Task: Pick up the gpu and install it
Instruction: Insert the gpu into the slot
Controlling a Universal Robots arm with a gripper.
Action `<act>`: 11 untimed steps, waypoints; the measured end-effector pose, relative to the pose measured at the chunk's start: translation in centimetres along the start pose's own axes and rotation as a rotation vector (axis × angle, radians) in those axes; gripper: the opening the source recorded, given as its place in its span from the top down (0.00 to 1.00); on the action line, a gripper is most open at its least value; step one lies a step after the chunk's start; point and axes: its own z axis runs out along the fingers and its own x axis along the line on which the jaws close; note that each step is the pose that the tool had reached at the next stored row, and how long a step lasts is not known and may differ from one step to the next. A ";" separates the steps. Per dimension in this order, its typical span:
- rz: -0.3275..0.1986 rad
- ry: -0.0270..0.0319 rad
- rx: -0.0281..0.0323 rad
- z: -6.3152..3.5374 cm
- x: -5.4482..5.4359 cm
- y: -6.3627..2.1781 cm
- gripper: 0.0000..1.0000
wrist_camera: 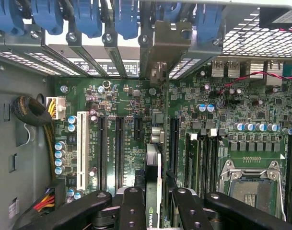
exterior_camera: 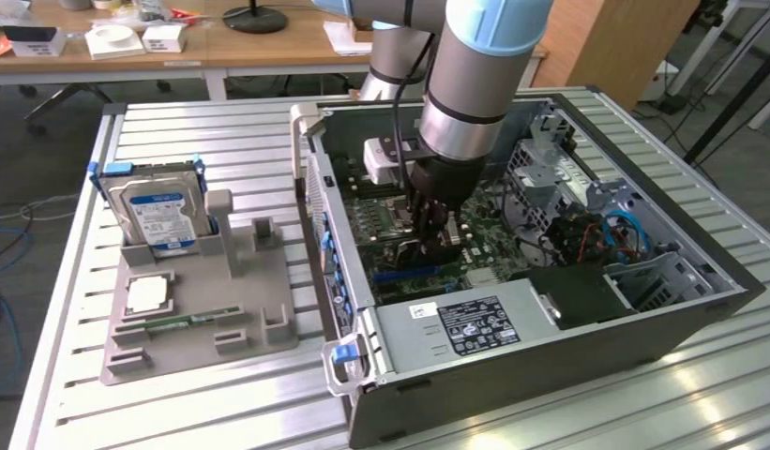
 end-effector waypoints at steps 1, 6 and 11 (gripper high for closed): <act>-0.001 -0.0001 0.0001 0.01 0.0 0.00 0.73; -0.004 -0.0001 0.0000 0.01 0.0 0.00 0.73; -0.004 0.0000 0.0000 0.09 0.0 -0.01 0.73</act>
